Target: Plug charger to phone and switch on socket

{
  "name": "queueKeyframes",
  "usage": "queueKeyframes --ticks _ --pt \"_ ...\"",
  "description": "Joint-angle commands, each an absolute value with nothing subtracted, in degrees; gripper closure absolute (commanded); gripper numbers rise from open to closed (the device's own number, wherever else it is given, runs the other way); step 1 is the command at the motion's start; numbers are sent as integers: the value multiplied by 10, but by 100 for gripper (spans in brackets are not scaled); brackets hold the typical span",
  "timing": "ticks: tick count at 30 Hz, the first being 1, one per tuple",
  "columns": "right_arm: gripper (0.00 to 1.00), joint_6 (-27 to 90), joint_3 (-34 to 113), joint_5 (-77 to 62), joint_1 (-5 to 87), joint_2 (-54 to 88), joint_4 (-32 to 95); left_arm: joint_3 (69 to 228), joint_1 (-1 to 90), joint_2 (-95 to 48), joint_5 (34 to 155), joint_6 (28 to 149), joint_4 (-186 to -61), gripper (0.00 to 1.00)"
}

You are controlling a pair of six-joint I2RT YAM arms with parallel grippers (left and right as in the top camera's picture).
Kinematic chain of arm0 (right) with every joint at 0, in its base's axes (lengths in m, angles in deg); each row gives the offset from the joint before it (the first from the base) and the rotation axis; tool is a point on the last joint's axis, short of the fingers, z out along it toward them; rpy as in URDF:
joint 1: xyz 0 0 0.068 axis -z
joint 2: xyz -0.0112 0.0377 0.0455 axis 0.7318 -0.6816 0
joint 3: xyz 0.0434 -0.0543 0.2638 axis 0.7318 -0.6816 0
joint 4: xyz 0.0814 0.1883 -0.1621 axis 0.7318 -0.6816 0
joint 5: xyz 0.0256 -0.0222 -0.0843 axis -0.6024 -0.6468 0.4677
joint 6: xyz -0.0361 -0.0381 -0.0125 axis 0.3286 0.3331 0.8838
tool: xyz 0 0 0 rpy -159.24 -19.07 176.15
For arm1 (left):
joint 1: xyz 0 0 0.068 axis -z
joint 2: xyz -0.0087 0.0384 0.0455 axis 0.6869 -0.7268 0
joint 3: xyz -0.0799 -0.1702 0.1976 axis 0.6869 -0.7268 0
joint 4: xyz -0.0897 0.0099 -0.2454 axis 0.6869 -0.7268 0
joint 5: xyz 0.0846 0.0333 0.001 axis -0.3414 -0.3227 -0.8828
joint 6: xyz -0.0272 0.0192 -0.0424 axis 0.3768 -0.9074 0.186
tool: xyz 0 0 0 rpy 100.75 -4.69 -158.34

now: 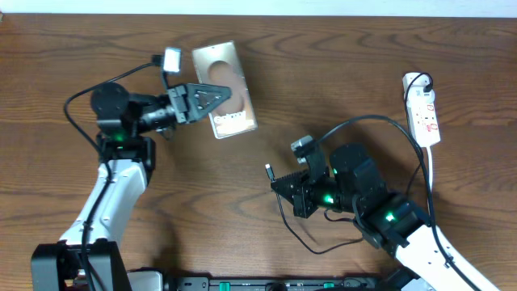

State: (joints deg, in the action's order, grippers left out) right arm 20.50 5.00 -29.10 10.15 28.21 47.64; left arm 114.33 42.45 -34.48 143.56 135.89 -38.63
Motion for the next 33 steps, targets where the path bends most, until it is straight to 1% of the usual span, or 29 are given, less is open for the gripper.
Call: queueKeyframes --ticks 1,5,8,16,33 --pt "99 170 21 -309 99 285 508 1154 452 -338 1409 1354 -374 93" --pt "99 170 22 -309 99 285 562 1154 473 -339 1383 1341 -374 93" --pt "99 165 22 -293 99 285 578 1154 483 -339 1365 1338 -374 93" --pt "99 154 22 -292 99 286 642 1154 495 -339 1364 1324 -376 93" --pt "99 149 23 -263 99 286 695 1154 495 -339 1365 1322 -376 92"
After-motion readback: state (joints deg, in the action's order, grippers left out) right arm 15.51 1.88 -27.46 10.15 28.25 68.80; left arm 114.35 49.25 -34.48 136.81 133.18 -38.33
